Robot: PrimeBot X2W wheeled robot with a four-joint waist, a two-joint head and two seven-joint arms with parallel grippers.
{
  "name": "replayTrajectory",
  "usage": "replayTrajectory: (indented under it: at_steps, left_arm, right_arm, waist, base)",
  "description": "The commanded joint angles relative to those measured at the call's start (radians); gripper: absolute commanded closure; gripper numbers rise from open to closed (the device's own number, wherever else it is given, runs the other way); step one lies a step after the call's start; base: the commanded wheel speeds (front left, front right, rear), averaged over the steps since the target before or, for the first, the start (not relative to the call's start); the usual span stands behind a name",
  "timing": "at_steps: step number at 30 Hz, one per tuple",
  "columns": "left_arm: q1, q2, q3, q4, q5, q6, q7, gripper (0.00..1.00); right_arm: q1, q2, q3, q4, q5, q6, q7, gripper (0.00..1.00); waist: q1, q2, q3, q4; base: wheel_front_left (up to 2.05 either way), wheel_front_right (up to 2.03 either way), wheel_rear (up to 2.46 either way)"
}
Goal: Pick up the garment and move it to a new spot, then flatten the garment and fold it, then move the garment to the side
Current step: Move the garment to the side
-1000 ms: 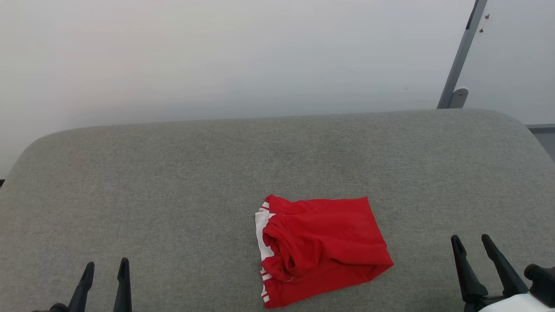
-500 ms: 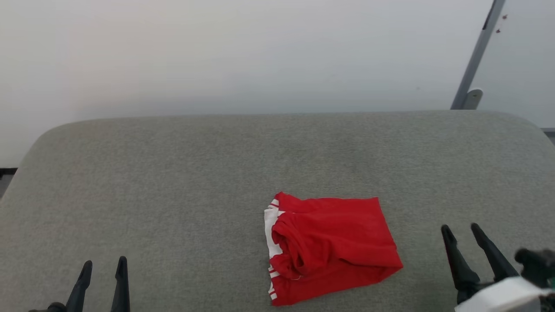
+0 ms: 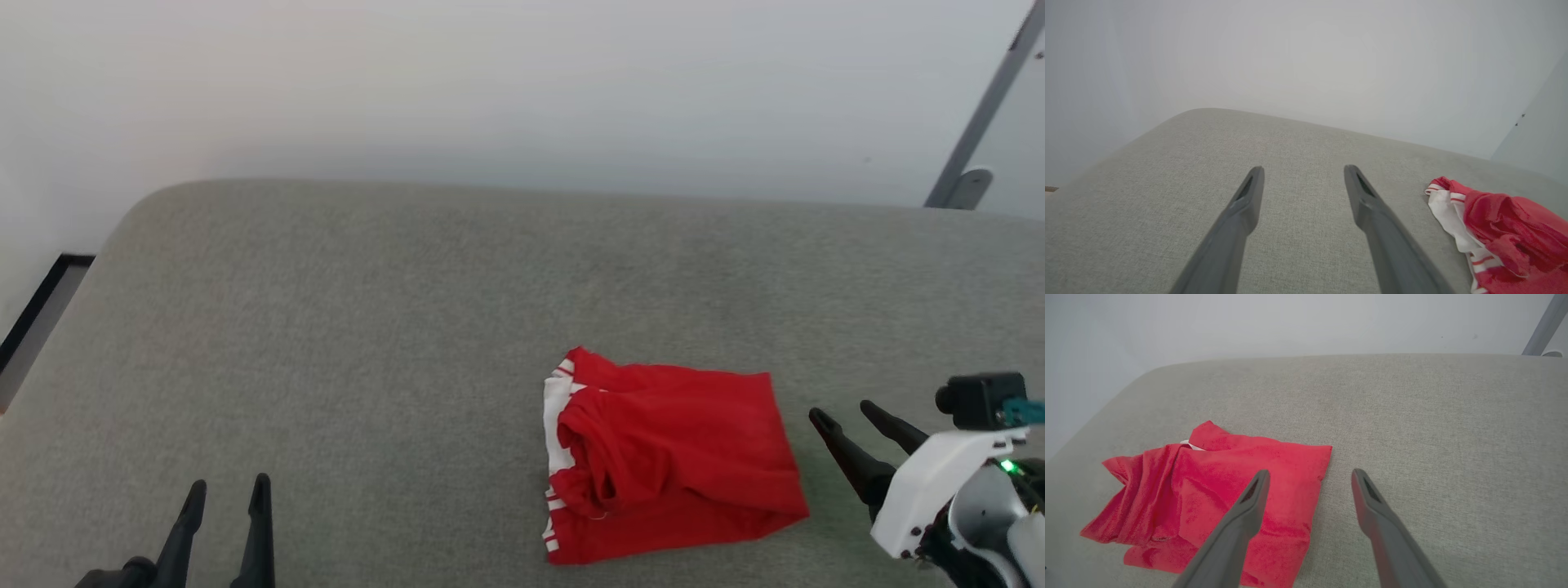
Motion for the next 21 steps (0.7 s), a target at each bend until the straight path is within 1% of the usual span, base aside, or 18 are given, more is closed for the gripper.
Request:
replayTrajectory:
  at_steps: [1,6,12,16,21]
  left_arm:
    - [-0.016,-0.002,-0.005,0.000,0.000,-0.003,-0.005,0.00]
    - [-0.047,-0.006,-0.027,0.001,-0.003,-0.003,-0.005,0.00]
    - [-0.097,-0.008,-0.048,0.006,-0.007,-0.003,-0.005,0.00]
    - [-0.122,-0.011,-0.056,0.010,-0.010,-0.003,-0.005,0.00]
    - [-0.145,-0.013,-0.058,0.018,-0.015,-0.003,-0.005,0.00]
  right_arm:
    - [-0.023,-0.015,0.013,0.010,0.009,0.000,0.041,0.00]
    - [-0.081,-0.045,0.038,0.048,0.033,0.000,0.178,0.00]
    - [-0.142,-0.049,0.066,0.098,0.065,0.000,0.339,0.00]
    - [-0.183,-0.039,0.097,0.154,0.078,0.000,0.452,0.00]
    - [-0.214,0.013,0.164,0.248,0.092,0.000,0.607,0.00]
  waist:
    - [0.0000,-0.0001,0.023,0.020]
    - [0.0000,-0.0001,0.079,0.057]
    - [0.0000,-0.0001,0.142,0.096]
    - [0.0000,-0.0001,0.172,0.112]
    - [0.0000,-0.0001,0.196,0.121]
  base:
    - [0.00,0.00,0.00]
    - [0.00,0.00,0.00]
    - [0.00,0.00,0.00]
    - [0.00,0.00,0.00]
    - [0.00,0.00,0.00]
